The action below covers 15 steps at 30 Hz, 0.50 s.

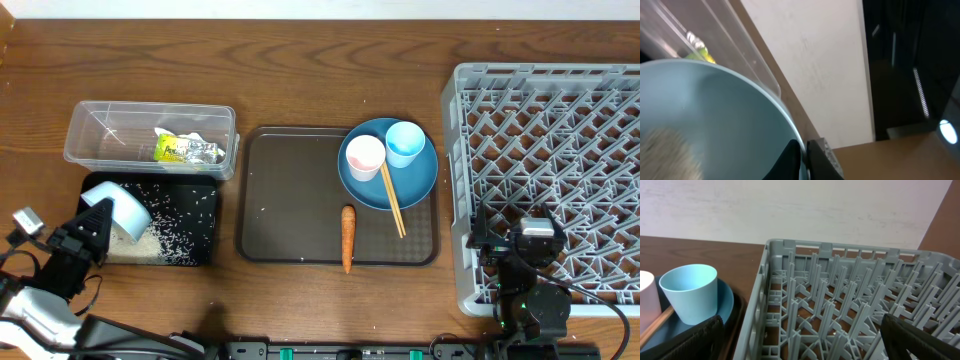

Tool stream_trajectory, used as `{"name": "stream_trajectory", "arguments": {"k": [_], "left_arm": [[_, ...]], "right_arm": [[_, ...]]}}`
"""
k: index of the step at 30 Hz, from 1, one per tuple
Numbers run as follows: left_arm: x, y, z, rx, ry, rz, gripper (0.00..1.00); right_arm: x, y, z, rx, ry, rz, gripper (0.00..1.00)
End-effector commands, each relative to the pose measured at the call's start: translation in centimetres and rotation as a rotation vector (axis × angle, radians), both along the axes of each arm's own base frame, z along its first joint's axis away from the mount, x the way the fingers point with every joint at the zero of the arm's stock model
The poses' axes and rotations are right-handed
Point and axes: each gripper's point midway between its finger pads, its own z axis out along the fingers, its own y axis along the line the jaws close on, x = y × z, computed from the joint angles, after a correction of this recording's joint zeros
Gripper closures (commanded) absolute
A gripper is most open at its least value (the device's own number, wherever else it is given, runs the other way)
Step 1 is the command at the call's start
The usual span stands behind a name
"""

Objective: Sort waste into correct bins and load items into the dishwasher rack
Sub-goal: 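Tilt the bowl with the left gripper to pour rice onto the black tray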

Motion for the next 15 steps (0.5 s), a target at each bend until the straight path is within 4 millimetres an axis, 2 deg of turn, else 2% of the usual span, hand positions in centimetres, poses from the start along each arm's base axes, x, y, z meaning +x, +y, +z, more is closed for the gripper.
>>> {"name": "stream_trajectory", "arguments": {"k": [1,9,15], "left_arm": [[-0.08,-0.17,0.01,-0.031,-0.034,-0.008,0.90],[-0.07,-0.15,-0.06,-0.154,0.013,0.001,0.93],[0.02,-0.38,-0.06,-0.185,0.025,-0.005,0.93]], "right_arm": [[-0.01,-0.06,-0.13,-0.010,0.005,-0.002,0.01],[-0.01,-0.06,-0.13,-0.010,0.005,-0.002,0.01],[-0.01,-0.06,-0.13,-0.010,0.005,-0.002,0.01]]}}
